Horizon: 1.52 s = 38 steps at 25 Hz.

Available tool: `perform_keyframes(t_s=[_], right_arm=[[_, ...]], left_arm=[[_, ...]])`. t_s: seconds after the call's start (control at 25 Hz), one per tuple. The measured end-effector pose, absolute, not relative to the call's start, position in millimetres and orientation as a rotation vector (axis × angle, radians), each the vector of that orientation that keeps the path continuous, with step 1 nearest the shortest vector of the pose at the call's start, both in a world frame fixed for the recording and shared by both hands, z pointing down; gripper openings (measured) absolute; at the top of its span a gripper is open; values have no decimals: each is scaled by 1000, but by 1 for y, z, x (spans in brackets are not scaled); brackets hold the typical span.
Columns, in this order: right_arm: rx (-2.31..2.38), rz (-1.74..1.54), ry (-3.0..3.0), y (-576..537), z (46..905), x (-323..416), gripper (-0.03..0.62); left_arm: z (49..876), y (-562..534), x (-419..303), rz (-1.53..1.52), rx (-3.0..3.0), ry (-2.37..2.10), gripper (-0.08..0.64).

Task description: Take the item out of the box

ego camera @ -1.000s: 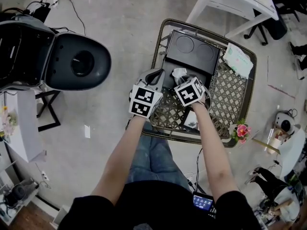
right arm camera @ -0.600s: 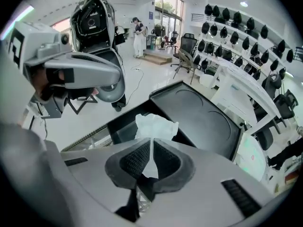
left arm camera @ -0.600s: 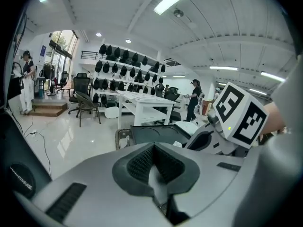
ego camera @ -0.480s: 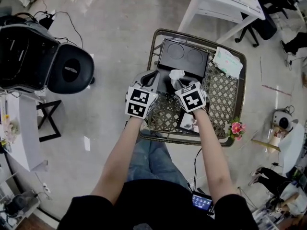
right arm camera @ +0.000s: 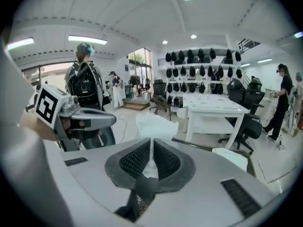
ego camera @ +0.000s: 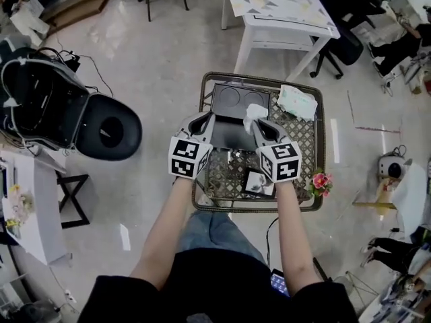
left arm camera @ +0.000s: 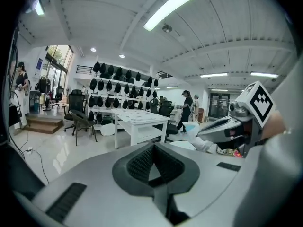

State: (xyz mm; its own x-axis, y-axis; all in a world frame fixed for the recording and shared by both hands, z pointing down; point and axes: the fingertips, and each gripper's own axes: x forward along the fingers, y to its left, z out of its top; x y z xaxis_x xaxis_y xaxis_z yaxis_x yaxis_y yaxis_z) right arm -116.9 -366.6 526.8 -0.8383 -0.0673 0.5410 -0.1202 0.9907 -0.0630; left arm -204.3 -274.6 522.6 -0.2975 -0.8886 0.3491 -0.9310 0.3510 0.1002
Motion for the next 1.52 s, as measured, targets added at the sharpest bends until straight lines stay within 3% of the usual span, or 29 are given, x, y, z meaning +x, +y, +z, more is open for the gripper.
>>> perform_keyframes(t_s=[0.56, 1.52], right_arm=[[545, 214, -3012, -372, 406, -31, 25], [690, 170, -2978, -366, 424, 10, 25]], left_arm=[[436, -257, -172, 101, 1719, -2388, 20], [436, -250, -154, 116, 1754, -2415, 20]])
